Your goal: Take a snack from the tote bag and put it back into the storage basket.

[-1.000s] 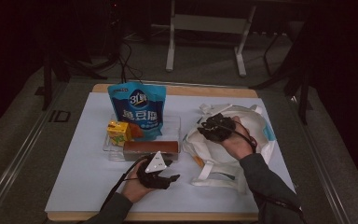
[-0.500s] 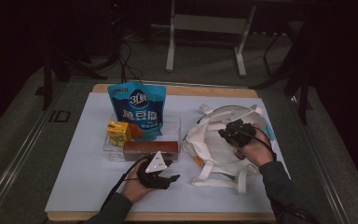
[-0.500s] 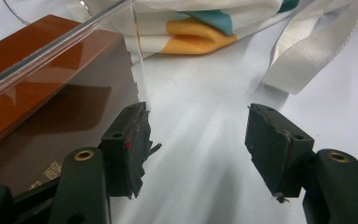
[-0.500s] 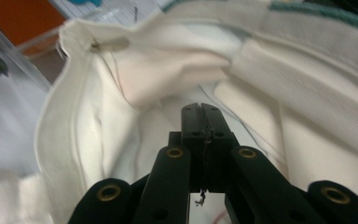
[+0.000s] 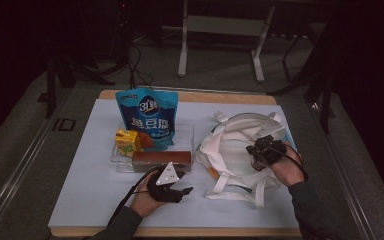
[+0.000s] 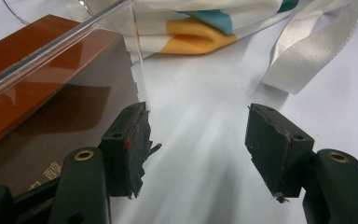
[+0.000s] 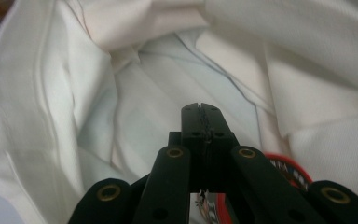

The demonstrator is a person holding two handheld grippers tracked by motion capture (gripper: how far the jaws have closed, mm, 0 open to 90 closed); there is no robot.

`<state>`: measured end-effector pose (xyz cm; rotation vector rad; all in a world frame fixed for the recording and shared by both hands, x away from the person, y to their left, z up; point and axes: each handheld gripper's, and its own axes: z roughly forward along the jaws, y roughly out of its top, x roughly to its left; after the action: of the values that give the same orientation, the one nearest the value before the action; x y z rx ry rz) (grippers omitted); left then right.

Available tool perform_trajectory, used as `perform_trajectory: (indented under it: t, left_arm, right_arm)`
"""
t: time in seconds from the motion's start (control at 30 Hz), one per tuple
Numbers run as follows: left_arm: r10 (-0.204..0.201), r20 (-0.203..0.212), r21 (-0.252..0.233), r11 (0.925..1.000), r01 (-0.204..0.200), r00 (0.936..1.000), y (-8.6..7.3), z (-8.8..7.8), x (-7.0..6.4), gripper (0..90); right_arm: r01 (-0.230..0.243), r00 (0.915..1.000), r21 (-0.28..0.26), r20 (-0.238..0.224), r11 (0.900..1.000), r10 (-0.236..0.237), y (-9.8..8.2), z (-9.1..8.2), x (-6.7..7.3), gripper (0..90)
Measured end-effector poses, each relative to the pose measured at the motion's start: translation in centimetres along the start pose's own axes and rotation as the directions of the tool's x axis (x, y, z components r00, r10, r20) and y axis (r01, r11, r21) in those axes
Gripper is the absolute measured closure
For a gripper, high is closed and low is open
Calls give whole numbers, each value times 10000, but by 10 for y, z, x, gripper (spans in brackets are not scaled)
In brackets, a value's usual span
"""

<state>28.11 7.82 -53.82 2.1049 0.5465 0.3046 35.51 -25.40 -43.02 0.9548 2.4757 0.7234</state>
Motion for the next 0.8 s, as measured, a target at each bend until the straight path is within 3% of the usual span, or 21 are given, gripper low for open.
perform_trajectory:
  t: [0.37,0.8]
  left_arm:
    - [-8,-14,8,10000,8,10000,0,0,0,395]
    - [-58,10,12,10000,58,10000,0,0,0,393]
  right_arm:
    - [-265,9987,167,439,9995,257,-33,-18,-3,896]
    - [-822,9934,656,860,9945,765,-68,-19,-14,898]
